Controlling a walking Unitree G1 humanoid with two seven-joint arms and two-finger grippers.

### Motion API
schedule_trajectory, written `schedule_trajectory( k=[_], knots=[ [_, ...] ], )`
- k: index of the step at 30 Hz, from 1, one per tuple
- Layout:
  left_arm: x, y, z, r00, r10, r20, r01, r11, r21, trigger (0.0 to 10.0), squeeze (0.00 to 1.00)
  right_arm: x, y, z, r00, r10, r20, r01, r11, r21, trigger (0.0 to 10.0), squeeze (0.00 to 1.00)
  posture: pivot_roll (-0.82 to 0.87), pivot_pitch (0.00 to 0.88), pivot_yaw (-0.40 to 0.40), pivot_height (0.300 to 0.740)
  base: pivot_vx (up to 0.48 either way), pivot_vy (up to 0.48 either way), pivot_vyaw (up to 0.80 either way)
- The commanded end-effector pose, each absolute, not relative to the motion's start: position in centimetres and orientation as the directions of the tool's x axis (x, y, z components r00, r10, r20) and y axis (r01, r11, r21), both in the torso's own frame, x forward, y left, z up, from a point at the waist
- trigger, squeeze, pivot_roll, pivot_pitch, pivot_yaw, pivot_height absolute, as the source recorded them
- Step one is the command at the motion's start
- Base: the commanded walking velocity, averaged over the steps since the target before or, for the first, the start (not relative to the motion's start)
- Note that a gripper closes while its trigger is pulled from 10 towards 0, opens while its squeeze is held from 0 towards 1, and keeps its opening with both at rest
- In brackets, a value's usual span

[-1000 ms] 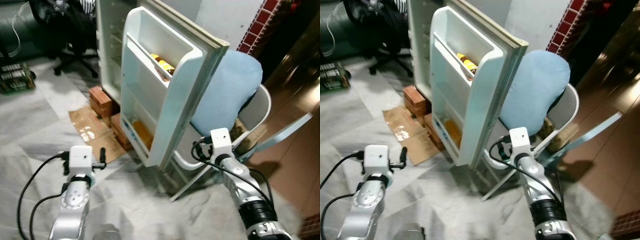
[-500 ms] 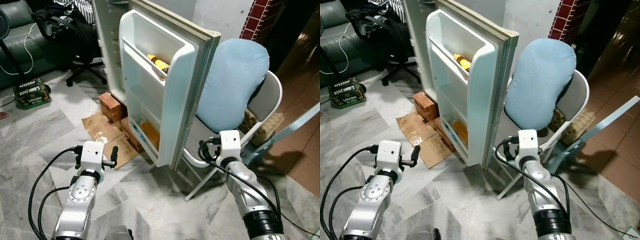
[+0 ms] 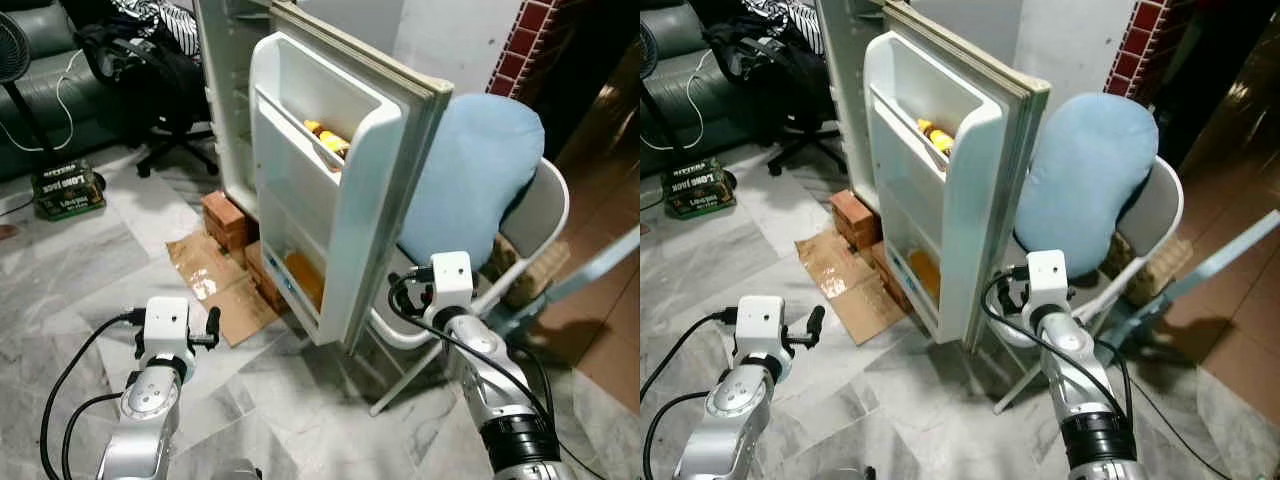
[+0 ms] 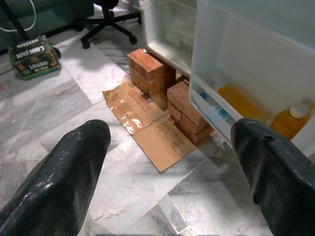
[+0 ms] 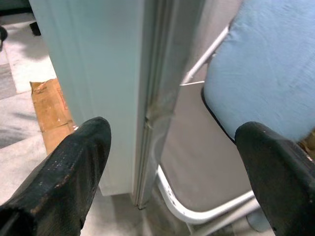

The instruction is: Restocking fridge

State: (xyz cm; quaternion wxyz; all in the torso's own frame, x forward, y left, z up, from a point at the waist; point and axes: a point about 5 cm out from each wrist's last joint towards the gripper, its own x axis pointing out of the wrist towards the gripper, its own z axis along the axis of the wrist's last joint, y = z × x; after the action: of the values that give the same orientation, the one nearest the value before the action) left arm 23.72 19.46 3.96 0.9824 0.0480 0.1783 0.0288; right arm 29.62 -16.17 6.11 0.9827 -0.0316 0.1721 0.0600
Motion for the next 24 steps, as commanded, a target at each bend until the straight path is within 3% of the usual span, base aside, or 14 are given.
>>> schedule_trajectory(
  k=[1,6,16,24],
  knots=[
    [23.8,19.5,4.3,0.937,0.081,-0.341,-0.047,0.993,0.106,10.0,0.0,29.9,-16.3,6.3,0.936,0.101,-0.337,-0.126,0.991,-0.051,10.0,0.0,0.02,0.0,-0.061,0.716,0.48,0.0,0.0],
    [23.9,19.4,4.2,0.934,0.079,-0.347,-0.043,0.993,0.112,10.0,0.0,30.0,-16.3,6.3,0.936,0.1,-0.336,-0.125,0.991,-0.055,10.0,0.0,0.02,0.0,-0.058,0.716,0.48,0.0,0.0],
    [23.4,20.2,3.5,0.899,0.144,-0.414,-0.101,0.987,0.124,10.0,0.0,30.6,-17.0,6.7,0.946,0.056,-0.319,-0.093,0.99,-0.103,10.0,0.0,0.03,0.0,-0.067,0.716,0.0,0.0,0.0],
    [21.5,21.9,0.9,0.781,0.215,-0.586,-0.153,0.976,0.154,10.0,0.0,32.9,-17.1,8.6,0.971,0.003,-0.238,-0.021,0.997,-0.076,10.0,0.0,0.06,0.0,-0.08,0.716,0.0,0.0,0.0]
  ],
)
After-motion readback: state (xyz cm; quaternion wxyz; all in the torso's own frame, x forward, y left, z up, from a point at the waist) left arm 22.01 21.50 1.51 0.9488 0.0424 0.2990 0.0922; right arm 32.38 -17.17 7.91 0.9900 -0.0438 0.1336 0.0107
